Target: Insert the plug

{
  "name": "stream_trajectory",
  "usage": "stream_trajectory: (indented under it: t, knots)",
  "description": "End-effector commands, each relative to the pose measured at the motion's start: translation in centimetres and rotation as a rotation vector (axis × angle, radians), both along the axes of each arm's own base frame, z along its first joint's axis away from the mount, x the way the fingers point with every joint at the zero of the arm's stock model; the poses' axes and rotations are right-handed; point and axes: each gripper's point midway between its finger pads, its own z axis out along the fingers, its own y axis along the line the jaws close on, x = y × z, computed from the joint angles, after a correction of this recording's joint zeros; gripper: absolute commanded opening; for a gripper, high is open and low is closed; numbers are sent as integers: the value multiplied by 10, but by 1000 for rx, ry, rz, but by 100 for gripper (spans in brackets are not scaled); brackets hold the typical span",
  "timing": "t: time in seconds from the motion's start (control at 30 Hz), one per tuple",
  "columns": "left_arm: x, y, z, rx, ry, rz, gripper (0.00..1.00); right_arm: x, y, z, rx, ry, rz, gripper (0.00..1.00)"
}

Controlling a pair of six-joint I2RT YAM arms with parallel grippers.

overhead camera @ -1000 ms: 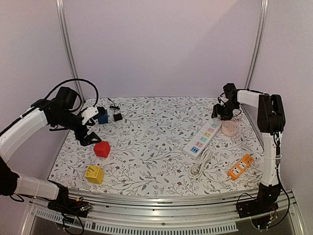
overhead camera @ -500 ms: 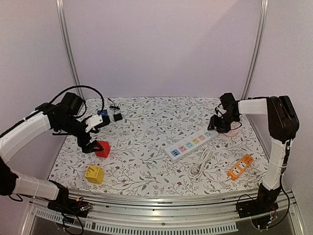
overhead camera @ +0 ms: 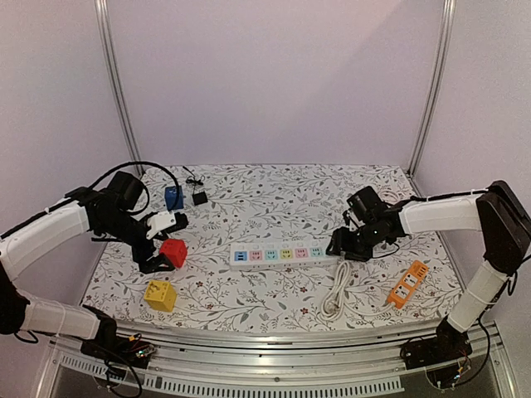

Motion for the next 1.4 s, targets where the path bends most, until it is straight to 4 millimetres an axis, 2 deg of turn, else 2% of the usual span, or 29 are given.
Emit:
stream_trajectory:
  t: [0.0, 0.13, 0.27, 0.37, 0.43, 0.6, 0.7, 0.83, 1.0, 1.07, 1.13, 1.2, 1.3, 1.33, 1.37]
  knots:
    - [-2, 0, -1, 17, -11, 3, 100, 8, -15, 50, -24, -99, -40, 65]
    - [-4, 12, -12, 84, 19, 45, 100, 13, -24, 82, -68, -186, -13, 69]
    - [-43, 23, -29, 154, 110, -135, 100, 14, -23, 97, -58, -227, 4, 71]
    - [-76, 26, -32, 158, 194, -294, 99, 14, -20, 101, -55, -239, 17, 72]
    - [-87, 22, -30, 125, 243, -335, 99, 13, -16, 102, -51, -246, 28, 73]
    - [-91, 17, -34, 94, 239, -369, 100, 13, -9, 99, -43, -251, 46, 75]
    - [-80, 24, -52, 148, 184, -348, 99, 13, -4, 96, -29, -247, 56, 75]
    - [-74, 35, -78, 224, 148, -346, 100, 15, 2, 95, -18, -245, 66, 76]
    - [-69, 39, -90, 250, 112, -338, 98, 16, 6, 93, -13, -242, 73, 76]
    - [-67, 40, -92, 252, 103, -328, 91, 16, 7, 92, -12, -240, 78, 76]
    - [-65, 40, -93, 258, 95, -317, 77, 16, 9, 92, -8, -239, 79, 77]
    - [-63, 40, -90, 253, 90, -302, 53, 17, 11, 94, -4, -243, 84, 77]
    - [-56, 33, -76, 213, 79, -252, 11, 18, 16, 101, 6, -260, 94, 77]
    - [-50, 28, -68, 190, 68, -226, 0, 17, 18, 104, 7, -269, 103, 77]
    - [-43, 24, -59, 163, 55, -194, 0, 17, 20, 108, 11, -281, 110, 77]
